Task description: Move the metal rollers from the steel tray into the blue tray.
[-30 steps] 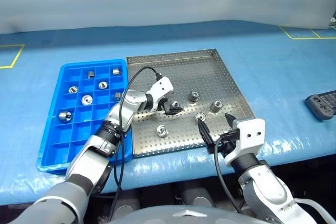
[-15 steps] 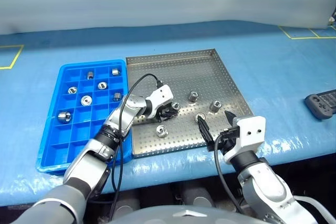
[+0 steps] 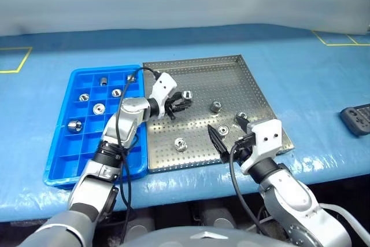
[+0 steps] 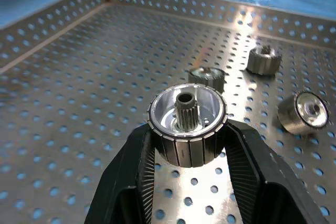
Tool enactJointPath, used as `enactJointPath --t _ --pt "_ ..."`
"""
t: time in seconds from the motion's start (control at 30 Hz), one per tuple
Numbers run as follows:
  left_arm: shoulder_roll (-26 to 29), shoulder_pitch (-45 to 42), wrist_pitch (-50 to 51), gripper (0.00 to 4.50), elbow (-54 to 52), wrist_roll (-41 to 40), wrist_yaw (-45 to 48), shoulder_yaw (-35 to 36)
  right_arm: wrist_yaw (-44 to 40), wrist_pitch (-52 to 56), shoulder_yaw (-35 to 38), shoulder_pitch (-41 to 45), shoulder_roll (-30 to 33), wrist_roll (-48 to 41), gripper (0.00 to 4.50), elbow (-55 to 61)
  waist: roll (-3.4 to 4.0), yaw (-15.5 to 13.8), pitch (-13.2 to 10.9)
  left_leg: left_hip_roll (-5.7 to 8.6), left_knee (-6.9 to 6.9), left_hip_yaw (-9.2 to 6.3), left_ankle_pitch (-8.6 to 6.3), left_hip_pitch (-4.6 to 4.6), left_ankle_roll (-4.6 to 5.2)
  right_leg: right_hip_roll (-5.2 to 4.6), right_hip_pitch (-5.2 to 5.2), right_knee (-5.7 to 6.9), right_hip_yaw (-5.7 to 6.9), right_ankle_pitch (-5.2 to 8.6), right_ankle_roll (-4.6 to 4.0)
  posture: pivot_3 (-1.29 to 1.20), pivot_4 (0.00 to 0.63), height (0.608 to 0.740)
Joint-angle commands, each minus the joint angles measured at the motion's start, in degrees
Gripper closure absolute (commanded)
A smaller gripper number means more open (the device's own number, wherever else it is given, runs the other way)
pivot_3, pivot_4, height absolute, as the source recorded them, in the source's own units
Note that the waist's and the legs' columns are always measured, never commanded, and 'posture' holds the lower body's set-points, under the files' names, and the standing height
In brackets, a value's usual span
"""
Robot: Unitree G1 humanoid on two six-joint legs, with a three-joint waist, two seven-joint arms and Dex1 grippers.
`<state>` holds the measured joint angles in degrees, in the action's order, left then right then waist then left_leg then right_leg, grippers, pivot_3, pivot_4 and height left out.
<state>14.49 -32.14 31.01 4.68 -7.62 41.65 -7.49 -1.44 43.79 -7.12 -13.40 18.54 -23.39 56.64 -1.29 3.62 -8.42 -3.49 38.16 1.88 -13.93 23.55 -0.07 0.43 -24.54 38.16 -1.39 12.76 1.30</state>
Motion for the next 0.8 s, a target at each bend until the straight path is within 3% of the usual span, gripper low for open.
enactJointPath --t 0.03,0.17,0.4,0.53,0.8 --pt "1.89 2.82 1.05 2.85 -8.85 -0.96 -4.23 4.17 -3.2 0.8 0.61 3.71 1.22 -1.32 0.0 -1.25 0.0 -0.44 0.0 -0.01 -0.01 -0.01 0.0 0.0 0.0 0.02 0.0 0.0 0.0 0.0 0.0 0.06 0.15 0.74" --pt "3.8 8.55 -0.86 2.85 -16.44 -0.55 -9.31 8.82 -7.88 1.59 -2.0 10.32 3.82 -0.85 0.0 -5.61 -0.01 -2.17 -0.02 -0.02 -0.04 0.0 0.0 -0.03 0.0 0.02 -0.01 0.0 0.0 0.0 -0.01 0.14 0.15 0.74" --pt "5.07 21.02 4.37 2.85 -30.27 -1.15 -16.54 15.91 -15.14 0.12 -7.11 20.36 4.23 -0.17 0.0 -13.93 -0.04 -6.06 -0.03 0.0 -0.04 -0.02 0.0 0.03 0.0 -0.02 0.02 -0.09 0.13 0.01 -0.04 0.28 0.15 0.74" --pt "4.98 26.96 7.12 2.85 -36.01 -1.89 -18.7 17.75 -17.77 -0.64 -8.84 23.07 3.41 0.01 0.0 -16.43 -0.06 -8.61 -0.04 -0.01 -0.04 -0.03 0.0 0.09 0.0 -0.04 0.03 -0.15 0.24 0.01 -0.04 0.33 0.15 0.74" --pt "7.25 36.34 9.58 2.85 -40.21 -2.19 -19.59 18.08 -20.75 -1.31 -11.51 25.24 2.21 0.7 0.0 -18.33 -0.06 -10.92 -0.05 -0.02 0.01 -0.1 0.01 0.11 0.0 -0.1 0.07 -0.15 0.41 0.21 -0.39 0.36 0.15 0.74"
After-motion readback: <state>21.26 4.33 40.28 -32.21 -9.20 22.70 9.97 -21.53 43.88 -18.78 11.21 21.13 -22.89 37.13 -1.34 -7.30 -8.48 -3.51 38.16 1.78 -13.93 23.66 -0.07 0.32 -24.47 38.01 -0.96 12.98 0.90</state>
